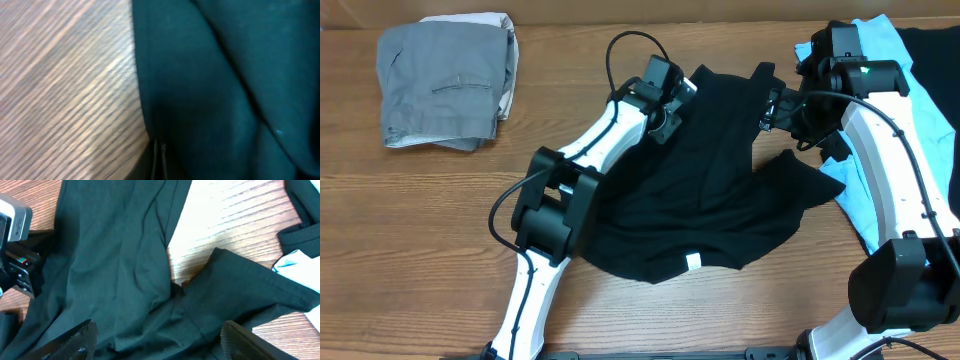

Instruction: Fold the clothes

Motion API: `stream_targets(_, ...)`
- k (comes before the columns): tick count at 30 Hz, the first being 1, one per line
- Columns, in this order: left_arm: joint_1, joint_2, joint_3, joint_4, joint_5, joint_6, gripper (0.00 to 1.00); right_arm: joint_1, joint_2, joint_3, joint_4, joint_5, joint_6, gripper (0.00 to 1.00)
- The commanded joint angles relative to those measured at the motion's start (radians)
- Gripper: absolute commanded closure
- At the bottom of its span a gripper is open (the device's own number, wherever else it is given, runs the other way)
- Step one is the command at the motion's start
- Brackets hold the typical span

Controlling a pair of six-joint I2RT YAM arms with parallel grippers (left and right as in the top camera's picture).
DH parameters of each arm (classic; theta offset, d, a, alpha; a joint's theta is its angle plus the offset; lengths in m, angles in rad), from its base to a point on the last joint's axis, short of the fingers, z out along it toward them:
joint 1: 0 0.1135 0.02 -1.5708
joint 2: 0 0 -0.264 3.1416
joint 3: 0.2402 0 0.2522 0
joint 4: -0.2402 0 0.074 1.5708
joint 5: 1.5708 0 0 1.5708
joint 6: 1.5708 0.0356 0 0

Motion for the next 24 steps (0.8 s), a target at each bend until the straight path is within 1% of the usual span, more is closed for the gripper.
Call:
stream_targets(1,0.038,0.035,0.018,-0.059,-0.238,-0.131,0.96,-0.001,-0.007,0.015,0.000,0.025,0.007,0.18)
stream_targets(5,0.149,0.035,0.119,-0.260,-0.257,-0.204,0.96,-0.001,-0.007,0.015,0.000,0.028,0.007,0.18)
stream_targets(8,0.246,0.035,0.186,-0.374,-0.256,-0.237,0.96,-0.001,-0.005,0.015,0.006,0.028,0.007,0.18)
stream_targets(12,0.368,0.035,0.246,-0.492,-0.248,-0.248,0.96,-0.001,-0.001,0.014,0.018,0.029,0.023,0.18)
stream_targets(16,0.459,0.035,0.281,-0.604,-0.170,-0.249,0.96,-0.001,0.001,-0.004,0.044,0.028,0.026,0.18)
stream_targets(20,0.509,0.035,0.290,-0.682,-0.094,-0.249,0.96,-0.001,0.002,-0.026,0.055,0.027,0.026,0.18)
stream_targets(23,0.515,0.035,0.290,-0.734,-0.083,-0.249,0.91,0.000,0.002,-0.031,0.012,-0.003,0.025,0.18)
stream_targets(24,0.512,0.034,0.291,-0.746,-0.080,-0.249,0.85,0.001,0.002,-0.035,-0.003,-0.006,0.024,0.18)
